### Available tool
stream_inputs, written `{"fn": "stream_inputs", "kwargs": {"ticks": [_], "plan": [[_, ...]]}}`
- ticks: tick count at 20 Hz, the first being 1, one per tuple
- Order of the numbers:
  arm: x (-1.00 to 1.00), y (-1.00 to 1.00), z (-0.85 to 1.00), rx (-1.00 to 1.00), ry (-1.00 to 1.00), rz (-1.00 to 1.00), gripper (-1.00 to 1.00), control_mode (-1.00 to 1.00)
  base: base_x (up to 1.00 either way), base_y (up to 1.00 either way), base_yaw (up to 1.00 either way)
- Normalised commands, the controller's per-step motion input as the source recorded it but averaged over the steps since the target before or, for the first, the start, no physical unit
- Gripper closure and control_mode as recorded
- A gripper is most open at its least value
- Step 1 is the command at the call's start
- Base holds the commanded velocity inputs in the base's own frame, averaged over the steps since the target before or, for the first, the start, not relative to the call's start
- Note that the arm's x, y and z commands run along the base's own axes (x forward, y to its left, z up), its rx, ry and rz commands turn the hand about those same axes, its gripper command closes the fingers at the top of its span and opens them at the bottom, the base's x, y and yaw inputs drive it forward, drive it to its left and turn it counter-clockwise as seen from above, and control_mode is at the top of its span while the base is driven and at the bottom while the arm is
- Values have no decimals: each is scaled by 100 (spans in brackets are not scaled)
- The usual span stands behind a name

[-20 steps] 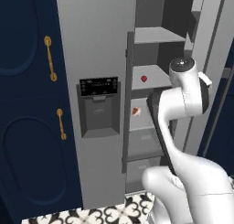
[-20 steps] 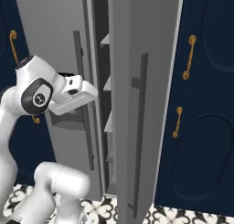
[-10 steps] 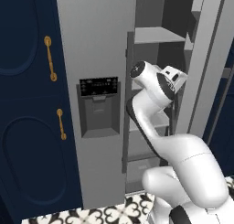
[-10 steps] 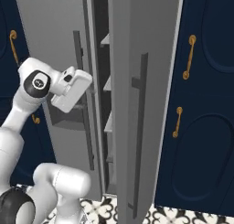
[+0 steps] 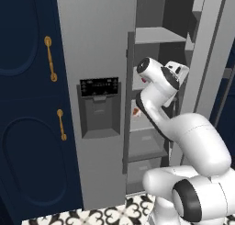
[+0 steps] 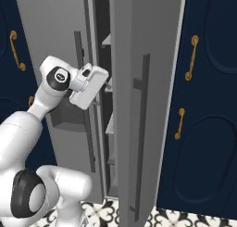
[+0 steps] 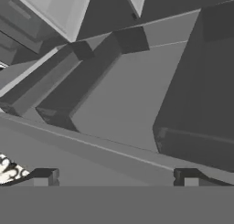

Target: Take the strawberry from the fridge and place it on top of the pancake, located on the dining counter.

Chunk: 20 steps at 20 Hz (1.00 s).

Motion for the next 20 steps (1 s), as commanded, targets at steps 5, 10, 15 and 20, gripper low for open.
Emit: {"fn": "stream_inputs", "kwargs": {"ticks": [5,10,15,20], "plan": [[0,-38,0,-4,0,0,-100,-100,0,0,0],[0,-53,0,-4,0,0,-100,-100,0,0,0],[0,-75,-9,-2,0,0,-100,-100,0,0,0],[0,-86,-15,0,0,0,-100,-100,0,0,0]]}}
